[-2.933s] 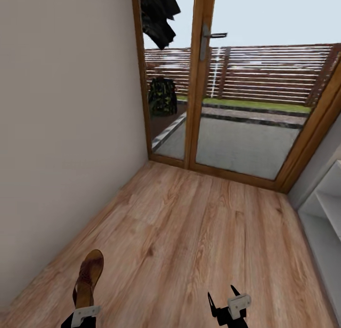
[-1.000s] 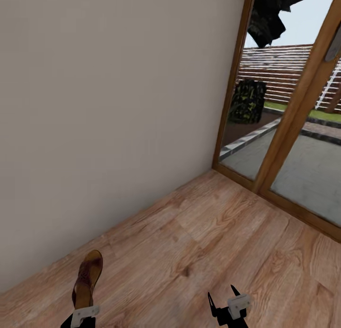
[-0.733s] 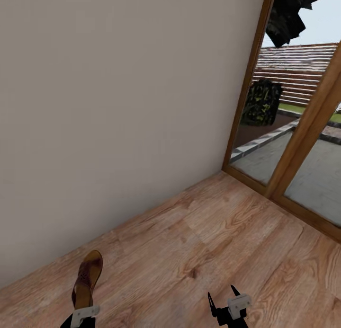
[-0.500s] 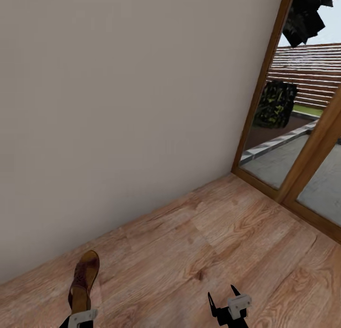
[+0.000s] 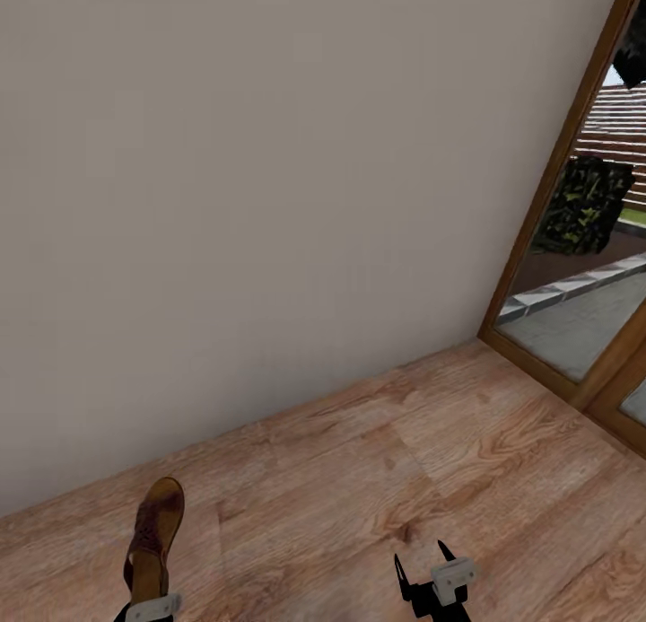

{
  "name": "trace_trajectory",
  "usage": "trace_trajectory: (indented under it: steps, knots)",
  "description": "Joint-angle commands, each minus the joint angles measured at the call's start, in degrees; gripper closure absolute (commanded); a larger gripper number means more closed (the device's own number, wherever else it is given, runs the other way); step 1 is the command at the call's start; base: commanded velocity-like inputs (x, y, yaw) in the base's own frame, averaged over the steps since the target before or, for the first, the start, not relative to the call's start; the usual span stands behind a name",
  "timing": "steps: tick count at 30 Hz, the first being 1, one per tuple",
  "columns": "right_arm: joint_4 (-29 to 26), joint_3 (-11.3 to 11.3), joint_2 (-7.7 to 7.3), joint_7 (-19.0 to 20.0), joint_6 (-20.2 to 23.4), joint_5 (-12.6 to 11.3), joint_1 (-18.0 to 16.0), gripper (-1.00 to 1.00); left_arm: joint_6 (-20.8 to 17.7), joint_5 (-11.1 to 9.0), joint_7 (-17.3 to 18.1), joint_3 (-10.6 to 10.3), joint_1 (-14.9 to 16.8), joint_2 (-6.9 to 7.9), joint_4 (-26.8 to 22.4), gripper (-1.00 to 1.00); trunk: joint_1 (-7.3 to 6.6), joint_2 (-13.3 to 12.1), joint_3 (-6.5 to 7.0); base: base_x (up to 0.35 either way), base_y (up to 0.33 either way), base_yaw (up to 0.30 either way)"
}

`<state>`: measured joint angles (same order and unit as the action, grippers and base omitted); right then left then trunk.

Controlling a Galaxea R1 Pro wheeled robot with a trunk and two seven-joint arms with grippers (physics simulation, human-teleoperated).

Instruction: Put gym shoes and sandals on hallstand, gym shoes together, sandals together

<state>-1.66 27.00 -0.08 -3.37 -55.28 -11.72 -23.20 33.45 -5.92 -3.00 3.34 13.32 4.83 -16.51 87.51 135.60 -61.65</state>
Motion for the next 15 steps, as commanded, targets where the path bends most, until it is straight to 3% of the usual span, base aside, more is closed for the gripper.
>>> trace_trajectory:
  steps: [1,8,15]
  knots:
    - [0.0,0.5,-0.04,-0.4,-0.1,-0.2,0.0,-1.0,0.2,-0.3,0.0,-0.1,0.0,0.0,0.1,1.0,-0.01,0.0,-0.04,0.0,0.0,0.278]
    - [0.0,0.5,-0.09,-0.4,-0.1,-0.2,0.0,-1.0,0.3,-0.3,0.0,-0.1,0.0,0.03,0.1,1.0,-0.01,0.0,-0.04,0.011,-0.005,0.278]
    - [0.0,0.5,-0.1,-0.4,-0.1,-0.2,0.0,-1.0,0.3,-0.3,0.0,-0.1,0.0,0.01,0.1,1.0,-0.01,0.0,-0.04,0.193,-0.166,0.278]
